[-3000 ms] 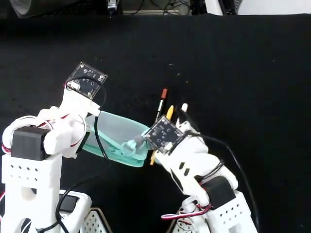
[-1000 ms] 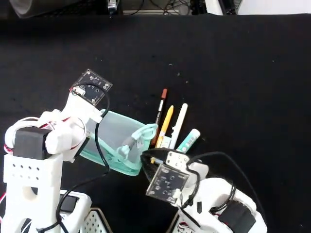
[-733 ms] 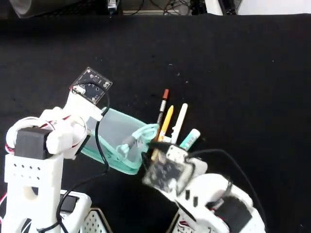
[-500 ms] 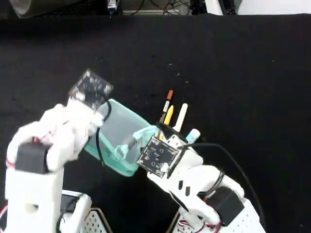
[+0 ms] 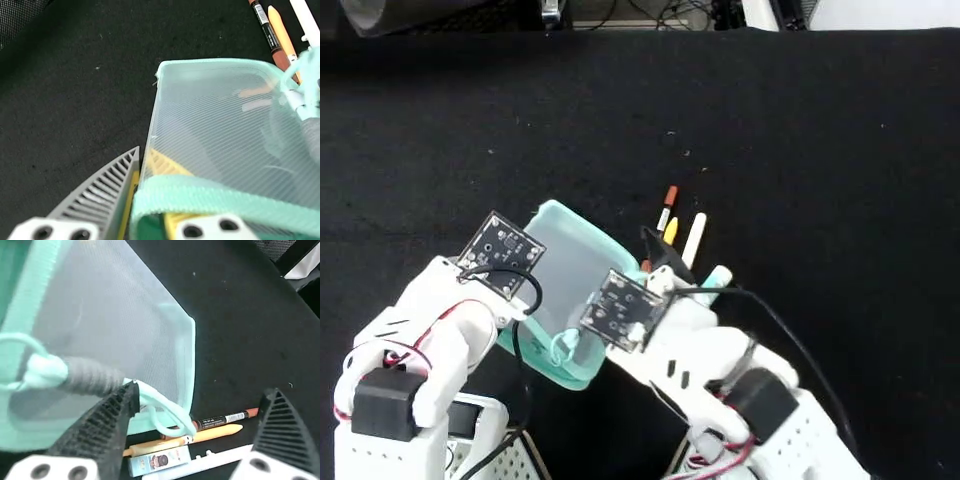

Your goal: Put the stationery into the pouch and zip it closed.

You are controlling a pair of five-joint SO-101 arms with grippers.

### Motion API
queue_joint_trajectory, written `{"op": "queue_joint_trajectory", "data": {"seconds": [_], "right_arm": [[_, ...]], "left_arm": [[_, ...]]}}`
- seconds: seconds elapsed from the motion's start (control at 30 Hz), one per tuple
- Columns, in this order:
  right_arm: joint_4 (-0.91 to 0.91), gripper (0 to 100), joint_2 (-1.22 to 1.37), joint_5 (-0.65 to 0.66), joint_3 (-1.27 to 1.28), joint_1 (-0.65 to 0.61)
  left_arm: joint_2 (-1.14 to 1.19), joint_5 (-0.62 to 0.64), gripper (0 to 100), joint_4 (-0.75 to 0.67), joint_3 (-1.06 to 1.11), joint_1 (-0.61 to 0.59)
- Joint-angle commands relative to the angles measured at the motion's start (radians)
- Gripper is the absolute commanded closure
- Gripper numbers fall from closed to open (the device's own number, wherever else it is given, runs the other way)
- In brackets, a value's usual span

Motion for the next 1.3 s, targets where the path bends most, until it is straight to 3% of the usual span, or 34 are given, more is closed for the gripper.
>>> {"op": "queue_joint_trajectory", "data": {"seconds": [0.0,0.2,0.47,0.67,0.8,1.03,1.27], "right_arm": [[-0.075,62.2,0.059,0.005,0.024,-0.003],[-0.206,61.1,0.188,0.026,0.045,0.11],[-0.221,61.3,0.378,0.133,0.008,0.11],[-0.213,61.8,0.473,0.144,-0.058,0.109],[-0.173,70.7,0.453,0.146,-0.059,0.11],[-0.055,99.2,0.302,0.204,-0.056,0.114],[0.117,97.9,0.061,0.256,-0.056,0.086]], "left_arm": [[-0.003,-0.011,97,0.012,-0.005,-0.004],[-0.009,-0.011,97,0.012,-0.01,-0.002],[-0.009,-0.011,97,0.011,-0.008,0.005],[-0.009,-0.011,97,0.011,-0.005,0.004],[-0.009,-0.011,97,0.034,-0.005,0.002],[-0.011,0.012,97,0.048,-0.004,0.007],[-0.011,0.055,97,0.046,-0.004,0.007]]}}
